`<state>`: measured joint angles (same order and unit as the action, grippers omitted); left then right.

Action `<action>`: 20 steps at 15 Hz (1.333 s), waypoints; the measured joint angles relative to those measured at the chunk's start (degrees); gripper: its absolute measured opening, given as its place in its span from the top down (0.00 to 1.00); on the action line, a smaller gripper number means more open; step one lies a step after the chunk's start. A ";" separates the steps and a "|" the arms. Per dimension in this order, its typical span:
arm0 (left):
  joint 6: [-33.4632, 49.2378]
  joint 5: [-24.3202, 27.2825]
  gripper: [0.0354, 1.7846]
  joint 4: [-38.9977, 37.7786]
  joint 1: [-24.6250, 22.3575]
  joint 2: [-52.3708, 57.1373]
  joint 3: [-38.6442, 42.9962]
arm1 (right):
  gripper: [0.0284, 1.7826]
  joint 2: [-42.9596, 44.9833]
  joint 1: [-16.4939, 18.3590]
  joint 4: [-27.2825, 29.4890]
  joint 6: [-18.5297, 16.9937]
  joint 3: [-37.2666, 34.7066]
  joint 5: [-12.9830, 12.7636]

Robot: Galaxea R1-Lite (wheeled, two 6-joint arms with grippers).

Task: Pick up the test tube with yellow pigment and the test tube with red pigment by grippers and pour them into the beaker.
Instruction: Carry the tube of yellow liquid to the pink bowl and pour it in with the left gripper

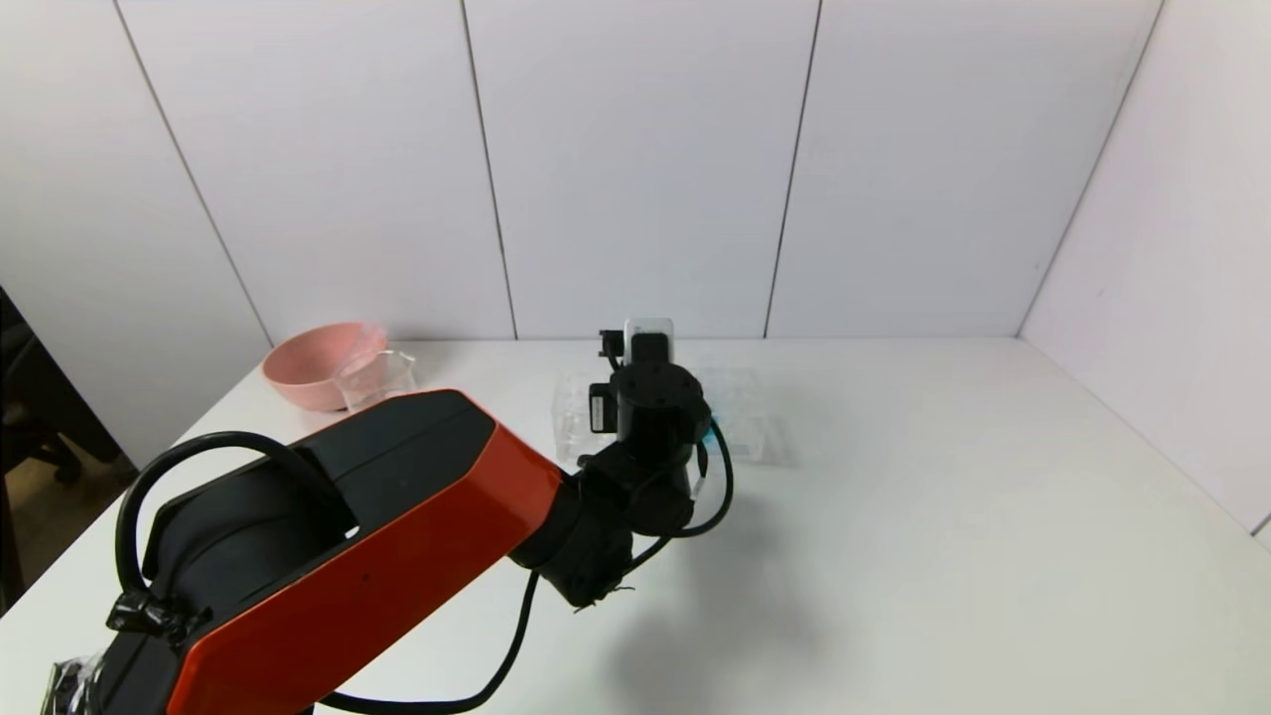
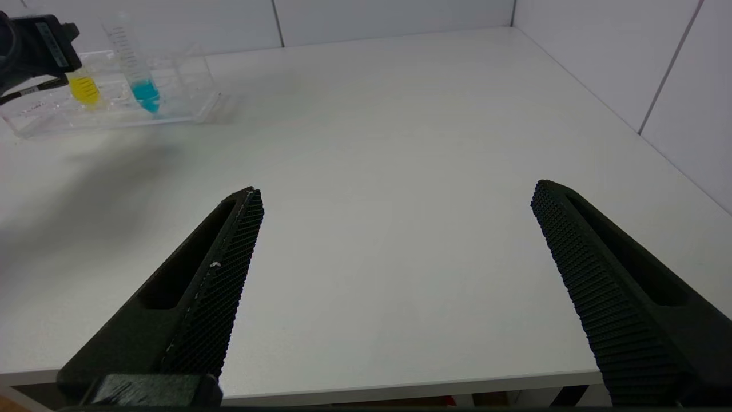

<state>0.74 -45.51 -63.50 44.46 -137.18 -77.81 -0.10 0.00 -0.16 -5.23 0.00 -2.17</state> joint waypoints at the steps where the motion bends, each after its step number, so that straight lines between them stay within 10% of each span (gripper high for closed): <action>1: -0.74 0.26 0.77 -0.33 0.00 0.57 0.00 | 0.04 -0.01 0.00 0.00 0.00 0.00 0.02; 13: -2.74 3.58 0.77 6.75 0.07 13.92 3.56 | 0.04 0.00 0.00 0.00 0.00 0.00 0.02; 20: -5.49 31.18 0.77 19.13 -16.07 36.17 23.58 | 0.04 0.00 0.00 0.00 0.00 0.00 0.00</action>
<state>-4.74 -14.32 -44.37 28.39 -101.01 -54.24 -0.10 0.00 -0.16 -5.23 0.00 -2.17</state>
